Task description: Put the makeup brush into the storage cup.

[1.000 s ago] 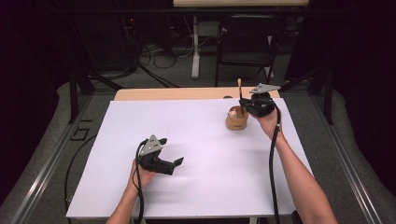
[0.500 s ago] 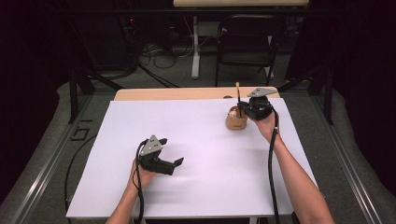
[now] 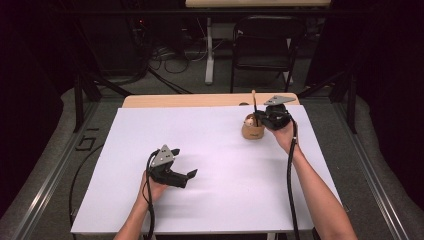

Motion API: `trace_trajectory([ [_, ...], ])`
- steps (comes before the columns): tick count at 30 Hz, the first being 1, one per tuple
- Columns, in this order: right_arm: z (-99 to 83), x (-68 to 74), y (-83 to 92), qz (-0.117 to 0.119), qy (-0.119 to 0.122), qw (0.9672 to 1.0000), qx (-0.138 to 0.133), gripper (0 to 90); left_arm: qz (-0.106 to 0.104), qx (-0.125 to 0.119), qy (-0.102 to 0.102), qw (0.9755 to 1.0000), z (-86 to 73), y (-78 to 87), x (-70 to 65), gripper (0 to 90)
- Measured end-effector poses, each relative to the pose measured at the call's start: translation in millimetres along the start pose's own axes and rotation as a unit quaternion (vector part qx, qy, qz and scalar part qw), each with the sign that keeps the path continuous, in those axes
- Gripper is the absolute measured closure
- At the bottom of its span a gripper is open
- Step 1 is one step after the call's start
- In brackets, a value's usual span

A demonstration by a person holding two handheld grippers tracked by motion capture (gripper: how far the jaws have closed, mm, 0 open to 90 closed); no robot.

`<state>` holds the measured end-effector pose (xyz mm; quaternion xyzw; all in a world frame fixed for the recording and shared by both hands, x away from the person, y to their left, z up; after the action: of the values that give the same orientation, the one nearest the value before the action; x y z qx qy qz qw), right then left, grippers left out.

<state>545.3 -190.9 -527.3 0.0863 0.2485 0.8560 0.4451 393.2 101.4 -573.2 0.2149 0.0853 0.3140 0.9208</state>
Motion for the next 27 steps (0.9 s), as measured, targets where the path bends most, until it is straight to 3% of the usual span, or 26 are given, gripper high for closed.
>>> trace_trajectory([
  [20,-6.4,-2.5,-0.1,0.008,-0.01,0.9999,-0.002,82.9,-0.001,0.005,-0.003,1.0,-0.5,-3.5,-0.9,0.0],
  [26,-6.3,-6.6,5.2,0.013,-0.045,0.9988,-0.013,40.6,-0.002,0.001,-0.004,1.0,0.7,-4.8,-1.7,0.0],
  [27,-5.8,-8.3,7.0,0.01,-0.046,0.9988,-0.015,39.3,-0.002,0.001,-0.004,1.0,0.9,-5.2,-1.4,0.0],
])
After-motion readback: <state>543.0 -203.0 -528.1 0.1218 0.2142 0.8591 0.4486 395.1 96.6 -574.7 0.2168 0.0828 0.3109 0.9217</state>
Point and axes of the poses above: each handheld gripper's, and its own axes: y roughly backward along the jaws, z roughly out of its top, x roughly to its left, the point moved 8 cm from there along -y, roughly forward along the jaws, and after that the axes turned 1 degree about -x, right-handed, at the moved point
